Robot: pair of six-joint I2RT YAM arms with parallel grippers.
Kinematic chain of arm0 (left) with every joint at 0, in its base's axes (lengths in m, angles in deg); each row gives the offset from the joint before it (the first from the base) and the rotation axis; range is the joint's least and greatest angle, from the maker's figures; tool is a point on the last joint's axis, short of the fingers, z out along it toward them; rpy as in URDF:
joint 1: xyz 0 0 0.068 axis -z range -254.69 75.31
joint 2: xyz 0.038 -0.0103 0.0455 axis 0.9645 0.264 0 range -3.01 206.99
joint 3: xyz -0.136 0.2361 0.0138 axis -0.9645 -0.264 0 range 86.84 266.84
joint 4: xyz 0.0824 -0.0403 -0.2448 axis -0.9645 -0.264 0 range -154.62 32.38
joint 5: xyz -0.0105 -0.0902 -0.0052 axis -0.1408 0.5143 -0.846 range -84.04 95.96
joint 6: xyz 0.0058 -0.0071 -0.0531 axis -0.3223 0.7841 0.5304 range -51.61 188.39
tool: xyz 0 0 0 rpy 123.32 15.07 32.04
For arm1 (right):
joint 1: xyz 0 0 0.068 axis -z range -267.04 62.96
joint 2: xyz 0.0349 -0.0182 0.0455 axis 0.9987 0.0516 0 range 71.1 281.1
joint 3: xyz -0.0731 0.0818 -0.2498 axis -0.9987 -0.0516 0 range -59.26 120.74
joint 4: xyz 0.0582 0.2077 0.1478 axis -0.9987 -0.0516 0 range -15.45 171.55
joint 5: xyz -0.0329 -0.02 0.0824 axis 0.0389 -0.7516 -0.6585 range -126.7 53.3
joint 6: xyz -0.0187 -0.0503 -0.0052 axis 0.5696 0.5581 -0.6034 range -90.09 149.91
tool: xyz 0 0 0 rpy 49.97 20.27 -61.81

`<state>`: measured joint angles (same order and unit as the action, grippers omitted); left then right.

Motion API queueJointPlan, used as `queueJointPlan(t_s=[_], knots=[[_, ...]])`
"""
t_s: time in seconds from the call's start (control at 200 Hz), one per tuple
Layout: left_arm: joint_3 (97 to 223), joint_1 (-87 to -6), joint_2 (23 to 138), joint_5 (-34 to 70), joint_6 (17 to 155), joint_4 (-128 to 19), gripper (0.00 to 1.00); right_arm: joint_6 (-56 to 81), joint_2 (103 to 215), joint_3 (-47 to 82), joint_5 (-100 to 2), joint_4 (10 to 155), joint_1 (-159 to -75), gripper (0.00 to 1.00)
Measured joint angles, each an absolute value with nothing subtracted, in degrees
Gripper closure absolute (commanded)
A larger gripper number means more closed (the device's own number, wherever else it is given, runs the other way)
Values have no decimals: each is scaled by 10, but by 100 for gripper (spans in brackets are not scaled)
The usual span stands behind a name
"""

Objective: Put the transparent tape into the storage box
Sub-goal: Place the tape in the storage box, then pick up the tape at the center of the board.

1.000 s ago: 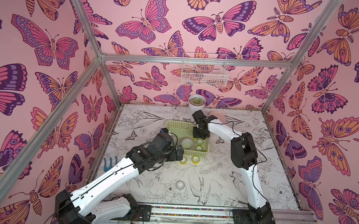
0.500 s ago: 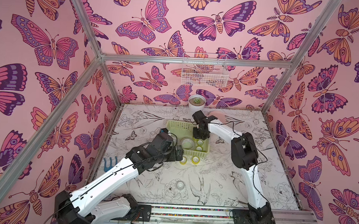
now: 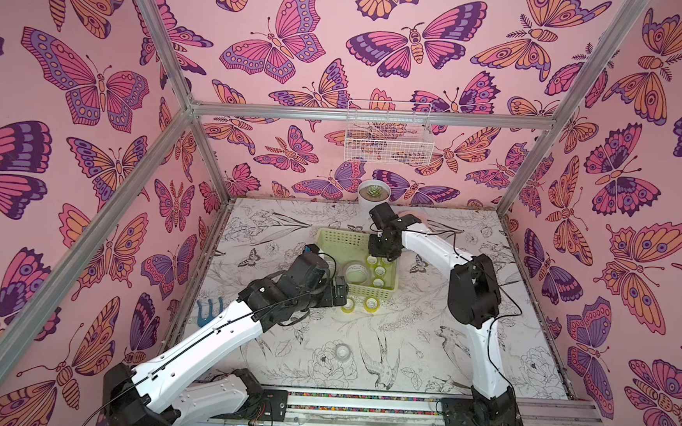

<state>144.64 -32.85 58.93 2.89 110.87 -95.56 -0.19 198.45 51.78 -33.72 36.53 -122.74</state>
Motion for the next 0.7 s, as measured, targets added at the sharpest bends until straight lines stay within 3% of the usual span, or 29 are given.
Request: queueJointPlan(t_s=[0.1, 0.381, 0.701], knots=[[1446, -328, 589, 29, 1109, -956, 0, -2, 1948, 488, -340, 371, -1227, 21], [1444, -328, 589, 26, 1109, -956, 0, 2, 1832, 386, -349, 396, -1227, 0], [1444, -331, 596, 7, 1108, -960, 0, 11, 1748, 310, -363, 410, -1227, 1]])
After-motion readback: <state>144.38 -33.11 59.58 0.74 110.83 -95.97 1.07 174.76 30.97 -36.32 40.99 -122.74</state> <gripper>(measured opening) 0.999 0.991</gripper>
